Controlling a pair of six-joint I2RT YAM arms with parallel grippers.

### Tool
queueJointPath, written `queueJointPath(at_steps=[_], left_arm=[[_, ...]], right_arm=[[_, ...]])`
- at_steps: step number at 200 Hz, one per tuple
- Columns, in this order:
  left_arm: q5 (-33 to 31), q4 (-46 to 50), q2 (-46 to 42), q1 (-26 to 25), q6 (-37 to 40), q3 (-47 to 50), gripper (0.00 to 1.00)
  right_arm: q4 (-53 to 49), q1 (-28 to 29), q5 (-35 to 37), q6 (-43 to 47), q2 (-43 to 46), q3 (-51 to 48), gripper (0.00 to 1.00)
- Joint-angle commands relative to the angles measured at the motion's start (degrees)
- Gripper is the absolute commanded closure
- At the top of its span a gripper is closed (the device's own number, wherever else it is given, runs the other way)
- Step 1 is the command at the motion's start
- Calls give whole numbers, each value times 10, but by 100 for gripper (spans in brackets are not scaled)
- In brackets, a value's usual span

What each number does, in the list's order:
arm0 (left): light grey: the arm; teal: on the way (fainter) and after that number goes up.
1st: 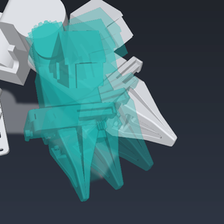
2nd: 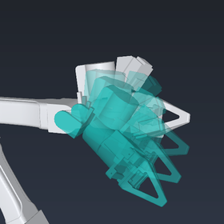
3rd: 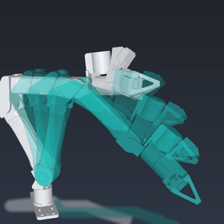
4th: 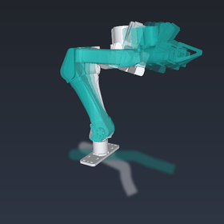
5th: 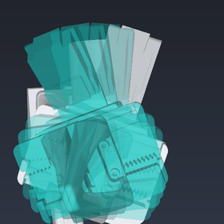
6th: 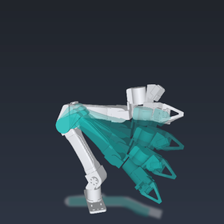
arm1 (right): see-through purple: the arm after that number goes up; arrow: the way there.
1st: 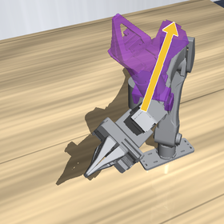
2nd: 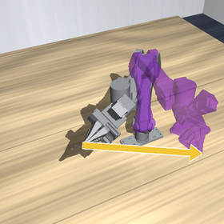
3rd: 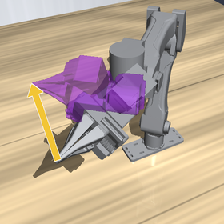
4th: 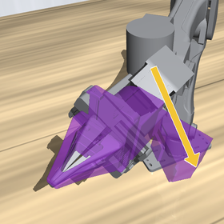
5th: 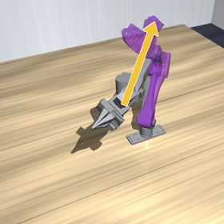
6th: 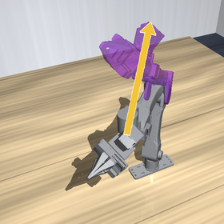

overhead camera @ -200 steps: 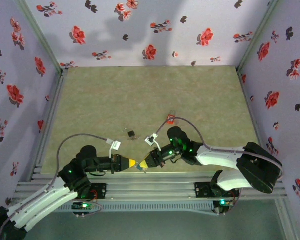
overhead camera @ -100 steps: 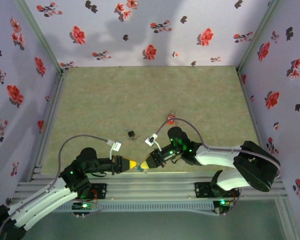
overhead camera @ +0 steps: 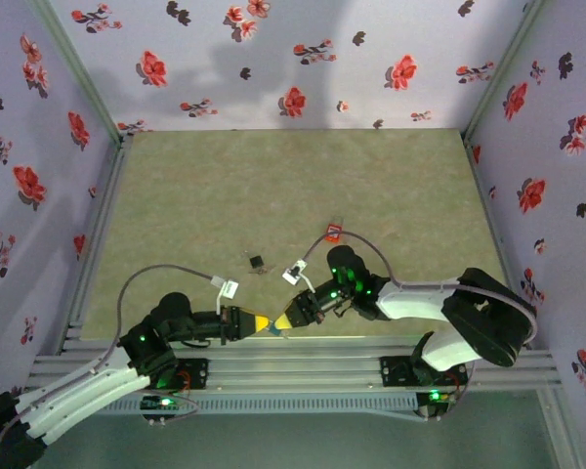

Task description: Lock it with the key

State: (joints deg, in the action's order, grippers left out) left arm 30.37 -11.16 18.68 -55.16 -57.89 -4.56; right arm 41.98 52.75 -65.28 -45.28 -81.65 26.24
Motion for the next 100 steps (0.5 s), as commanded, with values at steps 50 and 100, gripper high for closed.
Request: queueJointPath(at_steps=[50, 100], left_arm=[[24, -97, -1, -36, 13, 3, 100], [-6, -91, -1, -39, 6, 1, 100]], right_arm=[[68, -8, 56, -14, -16, 29, 100], [41, -10, 61, 1, -20, 34, 100]])
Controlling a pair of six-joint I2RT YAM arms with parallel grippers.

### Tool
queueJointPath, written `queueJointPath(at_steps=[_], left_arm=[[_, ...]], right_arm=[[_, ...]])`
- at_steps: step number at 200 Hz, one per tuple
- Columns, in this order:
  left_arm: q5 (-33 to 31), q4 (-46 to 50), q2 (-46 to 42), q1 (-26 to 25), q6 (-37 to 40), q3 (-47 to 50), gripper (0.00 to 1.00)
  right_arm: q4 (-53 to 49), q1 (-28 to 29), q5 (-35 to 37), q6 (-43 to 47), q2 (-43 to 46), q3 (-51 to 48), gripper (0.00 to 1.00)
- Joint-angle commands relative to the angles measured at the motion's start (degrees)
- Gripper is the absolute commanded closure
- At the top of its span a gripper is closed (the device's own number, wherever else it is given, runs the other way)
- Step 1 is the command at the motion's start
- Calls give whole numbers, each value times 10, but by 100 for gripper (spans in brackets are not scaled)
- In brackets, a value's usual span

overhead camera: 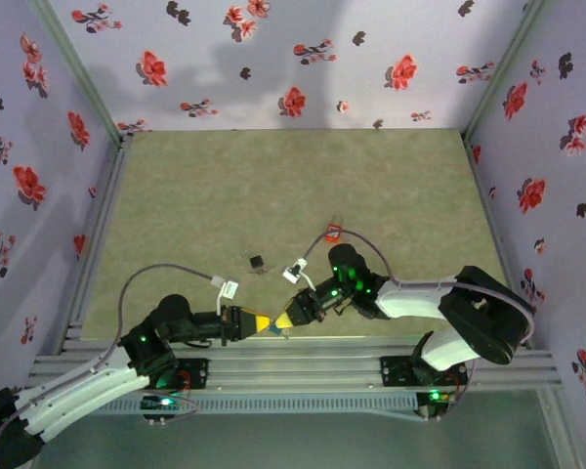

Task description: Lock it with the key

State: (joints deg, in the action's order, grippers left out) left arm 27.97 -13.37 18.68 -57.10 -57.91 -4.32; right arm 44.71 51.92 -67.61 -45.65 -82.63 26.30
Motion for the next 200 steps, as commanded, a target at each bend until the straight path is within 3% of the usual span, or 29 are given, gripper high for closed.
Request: queueJointPath(at_steps=[1, 52, 96, 122, 200], left_arm=[[18, -68, -1, -20, 6, -2, 100], [-61, -48, -3, -19, -4, -7, 100], [-89, -72, -2, -18, -9, -10, 100], [-96, -81, -2, -19, -11, -7, 100], [-99, -95, -4, -18, -12, 5, 100]], right_arm=[[12, -2, 85, 6, -10, 34, 100], [-79, -1, 102, 59, 8, 43, 100], [-105, 0, 108, 73, 13, 47, 100], [-113, 0, 108, 78, 15, 49, 88], [-135, -1, 119, 96, 30, 48, 65]])
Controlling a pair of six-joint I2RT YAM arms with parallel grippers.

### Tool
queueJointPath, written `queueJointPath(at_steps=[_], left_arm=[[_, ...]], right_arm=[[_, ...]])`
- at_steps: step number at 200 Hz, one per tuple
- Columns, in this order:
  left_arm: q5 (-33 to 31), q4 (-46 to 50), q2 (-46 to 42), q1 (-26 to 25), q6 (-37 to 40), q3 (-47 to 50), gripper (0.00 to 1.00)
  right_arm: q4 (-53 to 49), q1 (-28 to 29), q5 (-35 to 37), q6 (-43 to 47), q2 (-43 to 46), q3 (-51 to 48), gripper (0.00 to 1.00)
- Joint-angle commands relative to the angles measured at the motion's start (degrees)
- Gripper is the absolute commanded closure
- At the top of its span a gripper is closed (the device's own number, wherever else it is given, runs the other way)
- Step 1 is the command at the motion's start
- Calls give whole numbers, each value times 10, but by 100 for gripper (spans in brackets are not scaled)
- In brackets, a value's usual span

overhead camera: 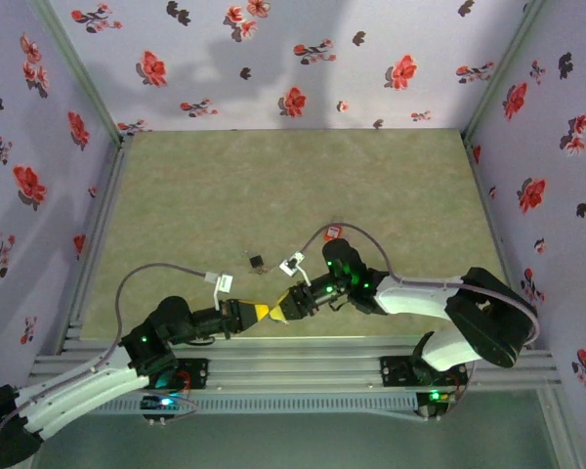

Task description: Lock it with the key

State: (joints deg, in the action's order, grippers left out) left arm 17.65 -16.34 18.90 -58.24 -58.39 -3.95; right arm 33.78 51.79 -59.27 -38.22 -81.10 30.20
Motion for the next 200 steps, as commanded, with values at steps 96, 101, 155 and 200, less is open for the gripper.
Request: queueJointPath(at_steps=[96, 101, 155, 200], left_arm=[[-62, 0, -6, -7, -12, -11, 100], [-69, 3, -6, -7, -14, -11, 100], [-157, 18, 3, -6, -43, -19, 100], [-204, -39, 66, 1, -70, -13, 100]], right_arm=[[-66, -48, 137, 46, 139, -37, 33], [-67, -50, 144, 46, 147, -40, 32], [-103, -83, 258, 36, 226, -75, 15], [-165, -95, 385, 11, 306, -100, 1]])
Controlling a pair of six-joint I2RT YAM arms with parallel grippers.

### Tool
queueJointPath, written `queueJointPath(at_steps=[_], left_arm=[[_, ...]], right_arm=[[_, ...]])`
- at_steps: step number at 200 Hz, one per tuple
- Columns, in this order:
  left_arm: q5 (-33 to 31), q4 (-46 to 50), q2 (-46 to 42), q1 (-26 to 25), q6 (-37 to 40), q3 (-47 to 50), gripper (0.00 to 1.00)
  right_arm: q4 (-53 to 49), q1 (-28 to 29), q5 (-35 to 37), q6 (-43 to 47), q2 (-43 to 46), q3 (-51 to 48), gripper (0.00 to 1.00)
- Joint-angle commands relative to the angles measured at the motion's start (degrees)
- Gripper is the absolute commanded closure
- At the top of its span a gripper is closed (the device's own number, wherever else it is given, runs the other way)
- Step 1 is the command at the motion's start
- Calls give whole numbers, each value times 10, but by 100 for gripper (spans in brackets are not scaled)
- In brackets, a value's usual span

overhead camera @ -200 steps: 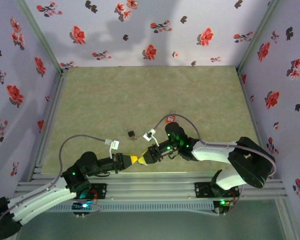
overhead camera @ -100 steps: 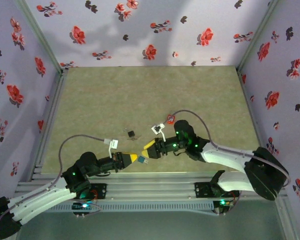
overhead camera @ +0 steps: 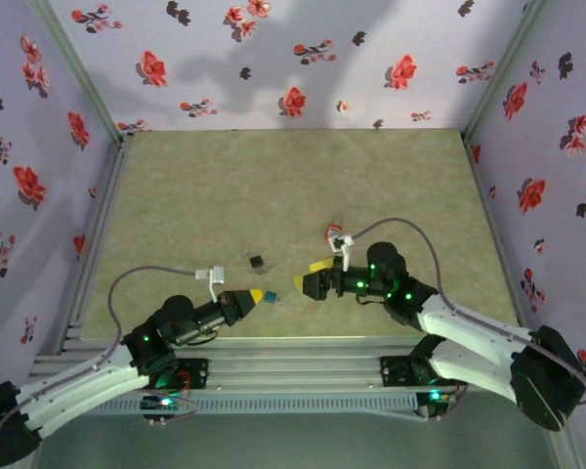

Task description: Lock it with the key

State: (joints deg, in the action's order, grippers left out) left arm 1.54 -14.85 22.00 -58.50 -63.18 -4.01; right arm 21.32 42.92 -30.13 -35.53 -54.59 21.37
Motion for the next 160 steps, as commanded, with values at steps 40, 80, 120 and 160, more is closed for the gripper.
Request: queueJointPath(at_steps=[40, 80, 120, 160], left_arm=[[-31, -164, 153, 19, -35, -20, 100], [25, -279, 280, 44, -47, -54, 100], [63, -396, 411, 63, -69, -82, 100], [97, -499, 524, 79, -92, -107, 100]], right_arm=[[-128, -7, 181, -59, 136, -26, 1], [-234, -9, 209, -73, 208, -21, 1], [-257, -10, 212, -94, 257, -36, 1], [-236, -11, 193, -108, 304, -59, 6]])
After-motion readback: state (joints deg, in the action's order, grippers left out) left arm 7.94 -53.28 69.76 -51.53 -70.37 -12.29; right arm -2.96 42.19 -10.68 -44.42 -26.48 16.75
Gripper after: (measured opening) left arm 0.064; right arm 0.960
